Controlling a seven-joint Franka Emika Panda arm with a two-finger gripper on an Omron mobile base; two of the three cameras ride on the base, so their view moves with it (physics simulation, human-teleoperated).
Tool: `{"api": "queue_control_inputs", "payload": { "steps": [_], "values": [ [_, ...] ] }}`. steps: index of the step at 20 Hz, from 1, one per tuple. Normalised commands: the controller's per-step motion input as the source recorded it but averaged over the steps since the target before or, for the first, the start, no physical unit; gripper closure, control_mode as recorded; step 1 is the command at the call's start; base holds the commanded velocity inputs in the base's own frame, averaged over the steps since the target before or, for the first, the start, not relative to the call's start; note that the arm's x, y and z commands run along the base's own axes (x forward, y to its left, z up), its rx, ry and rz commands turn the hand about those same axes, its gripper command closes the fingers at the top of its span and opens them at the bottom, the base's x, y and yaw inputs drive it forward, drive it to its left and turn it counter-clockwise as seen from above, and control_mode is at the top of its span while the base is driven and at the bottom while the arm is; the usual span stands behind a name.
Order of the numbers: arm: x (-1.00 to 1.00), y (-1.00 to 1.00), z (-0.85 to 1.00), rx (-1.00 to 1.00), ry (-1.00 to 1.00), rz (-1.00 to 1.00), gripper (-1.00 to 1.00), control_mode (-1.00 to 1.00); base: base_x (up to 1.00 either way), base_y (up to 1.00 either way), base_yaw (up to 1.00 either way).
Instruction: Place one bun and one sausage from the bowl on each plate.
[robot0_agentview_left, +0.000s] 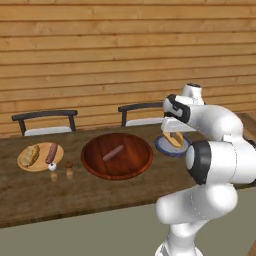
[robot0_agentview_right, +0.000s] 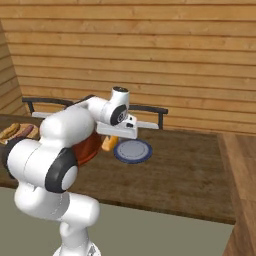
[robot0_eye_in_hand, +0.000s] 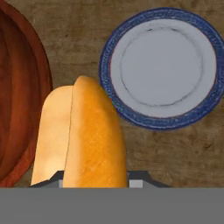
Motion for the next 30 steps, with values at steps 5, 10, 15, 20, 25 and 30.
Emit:
{"api": "queue_control_inputs", "payload": {
  "steps": [5,10,15,20,25,30],
  "values": [
    [0.44,-0.02,-0.38,-0.15,0.0,-0.16,1.0,-1.0,0.0,0.0,0.0],
    [0.34,-0.26,-0.29,-0.05,0.04,-0.06,1.0,-1.0,0.0,0.0,0.0],
    [0.52,-0.28,-0.16,0.03,0.12,0.0,1.0,-1.0,0.0,0.0,0.0],
    [0.57,0.0,-0.49,0.0,0.04,0.0,1.0,-1.0,0.0,0.0,0.0],
    [0.4,0.0,-0.49,0.0,0.01,0.0,1.0,-1.0,0.0,0.0,0.0],
    [0.1,0.0,-0.13,0.0,0.0,0.0,-1.0,-1.0,0.0,0.0,0.0]
  ]
}}
